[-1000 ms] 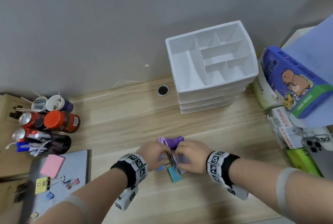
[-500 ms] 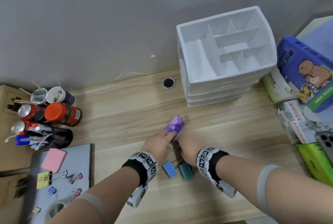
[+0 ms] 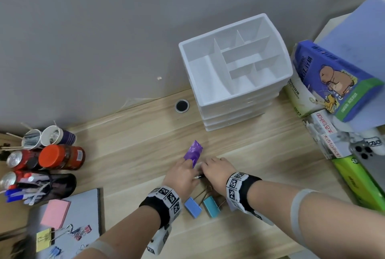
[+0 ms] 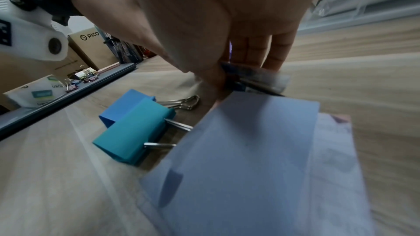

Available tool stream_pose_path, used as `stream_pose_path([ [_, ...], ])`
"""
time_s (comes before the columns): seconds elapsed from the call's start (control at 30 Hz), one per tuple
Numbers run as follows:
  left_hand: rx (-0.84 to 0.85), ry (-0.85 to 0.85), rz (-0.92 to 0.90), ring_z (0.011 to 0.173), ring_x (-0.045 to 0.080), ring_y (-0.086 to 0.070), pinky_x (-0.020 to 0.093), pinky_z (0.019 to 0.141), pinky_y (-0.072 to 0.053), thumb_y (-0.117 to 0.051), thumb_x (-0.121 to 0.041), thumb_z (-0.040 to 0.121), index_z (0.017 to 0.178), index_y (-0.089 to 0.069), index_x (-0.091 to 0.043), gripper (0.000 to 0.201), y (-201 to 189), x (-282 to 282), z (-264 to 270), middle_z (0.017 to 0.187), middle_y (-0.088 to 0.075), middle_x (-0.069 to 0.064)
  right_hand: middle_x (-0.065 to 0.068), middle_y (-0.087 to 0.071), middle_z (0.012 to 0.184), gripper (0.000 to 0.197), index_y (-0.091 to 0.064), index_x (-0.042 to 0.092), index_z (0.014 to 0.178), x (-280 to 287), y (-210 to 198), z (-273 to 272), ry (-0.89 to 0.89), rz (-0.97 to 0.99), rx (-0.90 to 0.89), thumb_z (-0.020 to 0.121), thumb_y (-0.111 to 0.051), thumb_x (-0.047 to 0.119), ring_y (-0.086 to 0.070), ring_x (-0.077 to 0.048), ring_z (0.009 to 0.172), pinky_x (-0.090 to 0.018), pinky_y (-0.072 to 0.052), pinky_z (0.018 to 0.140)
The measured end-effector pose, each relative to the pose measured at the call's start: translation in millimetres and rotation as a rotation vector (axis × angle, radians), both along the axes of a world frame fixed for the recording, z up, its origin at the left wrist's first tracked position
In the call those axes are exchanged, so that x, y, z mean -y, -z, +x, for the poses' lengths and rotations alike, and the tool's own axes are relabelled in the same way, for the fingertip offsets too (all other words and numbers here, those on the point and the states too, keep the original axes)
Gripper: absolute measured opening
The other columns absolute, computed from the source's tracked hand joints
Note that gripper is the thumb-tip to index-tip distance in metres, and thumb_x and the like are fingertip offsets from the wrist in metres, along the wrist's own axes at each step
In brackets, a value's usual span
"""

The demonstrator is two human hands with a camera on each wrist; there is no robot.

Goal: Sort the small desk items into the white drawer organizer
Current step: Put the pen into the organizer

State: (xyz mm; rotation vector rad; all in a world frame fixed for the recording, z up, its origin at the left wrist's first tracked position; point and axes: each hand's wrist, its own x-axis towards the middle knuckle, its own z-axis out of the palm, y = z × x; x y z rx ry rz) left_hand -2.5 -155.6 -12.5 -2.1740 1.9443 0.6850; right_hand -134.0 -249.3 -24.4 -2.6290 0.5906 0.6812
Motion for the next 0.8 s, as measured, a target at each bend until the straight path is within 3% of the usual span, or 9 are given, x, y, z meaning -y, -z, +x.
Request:
stream_pose_path([
  [0.07,-0.063,-0.034,-0.037,0.11,0.025,-0.052,0.034,0.087,-0.042,-0.06,-0.041,0.09,0.113,-0.072,-0.027,0.029,-2,3,-1,0.107,-0.061,0.002,-0.016,-0.05,0.133,0.046,-0.047,0.004,0.131,3,-3,2,-0.014,0.007,-0.018,0.087,-0.061,0.007,-0.05,-0.033,0.122,-0.042,-0.042,0.096],
  [0.2,-0.226,-0.113,-0.224,0.092,0.021,-0.055,0.034,0.081,-0.045,-0.06,-0.052,0.083,0.111,-0.07,-0.027,0.039,-25,21,-1,0.094,-0.06,-0.002,-0.018,-0.058,0.12,0.029,-0.048,0.004,0.12,27,-26,-17,0.106,0.08,0.026,0.093,-0.053,0.015,-0.064,-0.036,0.102,-0.038,-0.044,0.074],
  [0.3,-0.315,-0.329,-0.345,0.093,0.019,-0.055,0.034,0.083,-0.048,-0.058,-0.046,0.084,0.118,-0.06,-0.019,0.044,-55,52,2,0.097,-0.054,-0.004,-0.008,-0.07,0.09,0.022,-0.052,0.021,0.093,58,-47,-47,0.3,0.105,0.156,0.086,-0.049,0.042,-0.065,-0.033,0.08,-0.036,-0.05,0.068],
  [0.37,-0.405,-0.498,-0.452,0.093,0.015,-0.051,0.031,0.087,-0.047,-0.065,-0.041,0.084,0.13,-0.048,-0.014,0.056,-78,76,1,0.107,-0.05,-0.001,0.001,-0.063,0.068,0.025,-0.047,0.024,0.072,77,-58,-68,0.578,0.154,0.245,0.079,-0.056,0.046,-0.059,-0.025,0.064,-0.033,-0.047,0.06],
  [0.43,-0.434,-0.595,-0.596,0.095,0.009,-0.045,0.027,0.09,-0.044,-0.068,-0.041,0.083,0.137,-0.038,-0.009,0.069,-101,98,1,0.117,-0.044,0.002,0.004,-0.054,0.061,0.026,-0.048,0.022,0.068,92,-74,-77,1.006,0.409,0.475,0.082,-0.067,0.034,-0.051,-0.018,0.058,-0.031,-0.042,0.06],
  [0.53,-0.518,-0.618,-0.682,0.099,0.013,-0.052,0.03,0.091,-0.047,-0.059,-0.053,0.082,0.144,-0.03,-0.013,0.079,-124,125,7,0.128,-0.042,0.002,0.001,-0.055,0.064,0.013,-0.064,0.016,0.079,117,-96,-73,1.504,0.749,0.776,0.084,-0.075,0.022,-0.05,-0.015,0.054,-0.027,-0.038,0.053],
  [0.63,-0.639,-0.658,-0.595,0.103,0.015,-0.063,0.043,0.091,-0.054,-0.054,-0.053,0.088,0.138,-0.037,-0.02,0.063,-135,143,14,0.122,-0.058,-0.006,-0.001,-0.048,0.055,0.017,-0.061,0.014,0.074,133,-102,-62,1.69,1.112,0.808,0.078,-0.073,0.025,-0.03,-0.014,0.037,-0.024,-0.024,0.038],
  [0.73,-0.547,-0.625,-0.501,0.101,0.017,-0.061,0.039,0.088,-0.051,-0.056,-0.037,0.096,0.129,-0.041,-0.013,0.044,-140,152,17,0.113,-0.059,-0.005,0.0,-0.059,0.068,0.019,-0.052,0.017,0.076,137,-101,-53,1.77,1.423,0.85,0.09,-0.064,0.016,-0.022,-0.007,0.033,-0.019,-0.019,0.031],
  [0.8,-0.495,-0.62,-0.418,0.095,0.021,-0.061,0.042,0.086,-0.053,-0.053,-0.04,0.097,0.125,-0.041,-0.012,0.042,-134,155,19,0.11,-0.059,-0.002,0.003,-0.06,0.066,0.022,-0.051,0.017,0.075,134,-104,-49,1.761,1.549,0.839,0.094,-0.062,0.017,-0.022,-0.005,0.031,-0.017,-0.018,0.03],
])
